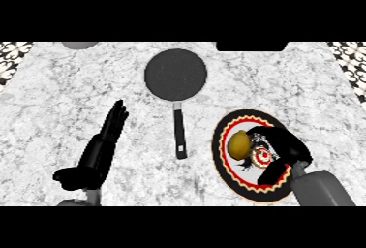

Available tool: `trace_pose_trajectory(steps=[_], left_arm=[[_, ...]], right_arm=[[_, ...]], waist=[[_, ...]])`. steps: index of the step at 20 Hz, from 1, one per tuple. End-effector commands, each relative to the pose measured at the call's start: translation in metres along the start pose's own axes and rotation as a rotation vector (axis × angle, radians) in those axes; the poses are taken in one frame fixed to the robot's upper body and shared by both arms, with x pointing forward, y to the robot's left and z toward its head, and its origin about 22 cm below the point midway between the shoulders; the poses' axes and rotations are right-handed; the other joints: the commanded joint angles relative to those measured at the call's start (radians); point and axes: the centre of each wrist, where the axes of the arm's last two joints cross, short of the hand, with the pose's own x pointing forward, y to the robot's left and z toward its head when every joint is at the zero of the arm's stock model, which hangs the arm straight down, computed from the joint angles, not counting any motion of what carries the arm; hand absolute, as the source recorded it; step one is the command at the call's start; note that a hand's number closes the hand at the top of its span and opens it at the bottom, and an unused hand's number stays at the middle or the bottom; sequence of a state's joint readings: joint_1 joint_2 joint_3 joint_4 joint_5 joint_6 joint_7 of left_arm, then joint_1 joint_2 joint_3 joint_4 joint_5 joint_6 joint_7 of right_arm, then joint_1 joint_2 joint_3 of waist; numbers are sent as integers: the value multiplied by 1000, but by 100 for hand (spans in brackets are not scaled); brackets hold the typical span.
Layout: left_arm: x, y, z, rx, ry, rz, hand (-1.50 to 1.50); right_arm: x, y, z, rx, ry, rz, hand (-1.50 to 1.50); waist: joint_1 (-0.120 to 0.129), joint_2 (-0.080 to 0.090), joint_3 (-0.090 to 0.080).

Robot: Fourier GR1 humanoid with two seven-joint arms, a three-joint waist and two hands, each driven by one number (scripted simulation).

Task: Pick the cupcake from the plate and place it in the pan

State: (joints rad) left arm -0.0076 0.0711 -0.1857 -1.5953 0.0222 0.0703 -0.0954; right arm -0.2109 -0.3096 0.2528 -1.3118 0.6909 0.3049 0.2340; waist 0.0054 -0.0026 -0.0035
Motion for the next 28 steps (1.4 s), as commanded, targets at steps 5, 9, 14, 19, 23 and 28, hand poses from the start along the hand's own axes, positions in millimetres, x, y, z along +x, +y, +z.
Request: trace_pose_trajectory(steps=[5, 9, 14, 19, 23, 28], left_arm=[[5, 0, -5, -7, 0, -3, 0], [-13, -6, -6, -8, -4, 6, 0], [-6, -1, -5, -4, 13, -9, 0], [2, -14, -12, -114, -41, 6, 0], [1, -23, -17, -149, -38, 15, 0], [5, -28, -25, -185, -27, 11, 0]], right_arm=[[17, 26, -15, 2, -39, 125, 150], [7, 5, -12, -69, -52, 102, 150], [72, 23, -25, -208, -52, 86, 150], [160, 5, -33, -309, 20, 53, 150], [201, -22, -32, -505, 90, 36, 150], [255, -49, -23, -782, 140, 52, 150]], waist=[[-1, 2, 4], [-4, 2, 3], [3, 3, 3], [147, 21, 1], [178, 23, -1], [194, 20, -2]])
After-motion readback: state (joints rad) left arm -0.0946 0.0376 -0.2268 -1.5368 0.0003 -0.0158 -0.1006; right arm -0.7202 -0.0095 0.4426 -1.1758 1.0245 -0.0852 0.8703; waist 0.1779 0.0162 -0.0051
